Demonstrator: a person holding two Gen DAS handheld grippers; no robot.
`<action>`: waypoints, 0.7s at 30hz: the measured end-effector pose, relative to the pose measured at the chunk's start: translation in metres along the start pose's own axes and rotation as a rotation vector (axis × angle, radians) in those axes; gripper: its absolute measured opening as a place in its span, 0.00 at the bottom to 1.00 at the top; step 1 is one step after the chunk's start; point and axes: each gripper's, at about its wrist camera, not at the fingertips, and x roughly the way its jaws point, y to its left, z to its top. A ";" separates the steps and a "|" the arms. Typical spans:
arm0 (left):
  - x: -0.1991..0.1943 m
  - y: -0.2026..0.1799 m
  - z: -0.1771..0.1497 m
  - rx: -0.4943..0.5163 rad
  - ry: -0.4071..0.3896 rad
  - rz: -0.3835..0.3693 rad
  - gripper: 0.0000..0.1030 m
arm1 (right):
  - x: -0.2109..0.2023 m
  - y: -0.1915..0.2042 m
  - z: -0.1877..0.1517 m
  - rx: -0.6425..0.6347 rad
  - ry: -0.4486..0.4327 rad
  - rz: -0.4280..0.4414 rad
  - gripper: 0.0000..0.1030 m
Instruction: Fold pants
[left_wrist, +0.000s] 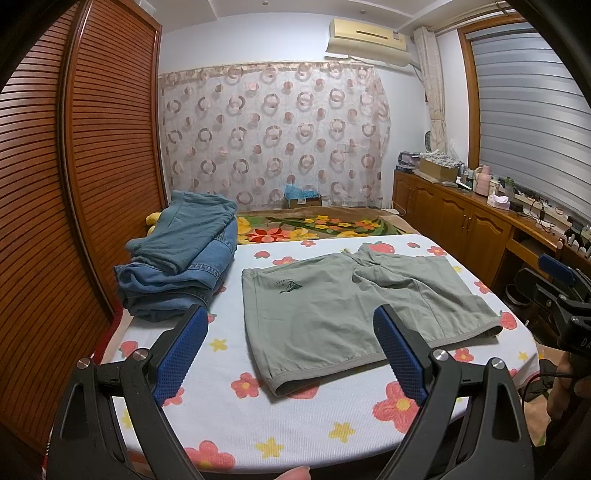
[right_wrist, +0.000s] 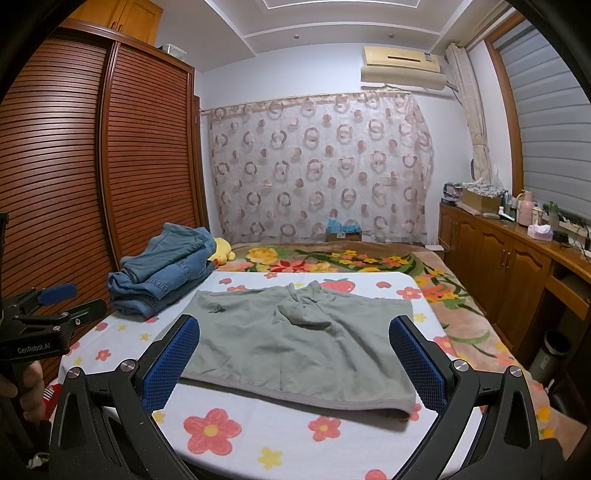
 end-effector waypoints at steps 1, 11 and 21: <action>-0.001 0.000 0.000 0.000 -0.001 0.000 0.89 | 0.000 0.000 0.000 0.000 0.000 0.000 1.00; -0.001 0.000 0.000 0.000 -0.002 0.000 0.89 | 0.000 0.000 0.000 -0.001 -0.001 0.000 1.00; 0.000 0.002 0.001 0.002 -0.005 0.001 0.89 | 0.000 0.000 0.001 -0.001 -0.004 0.000 1.00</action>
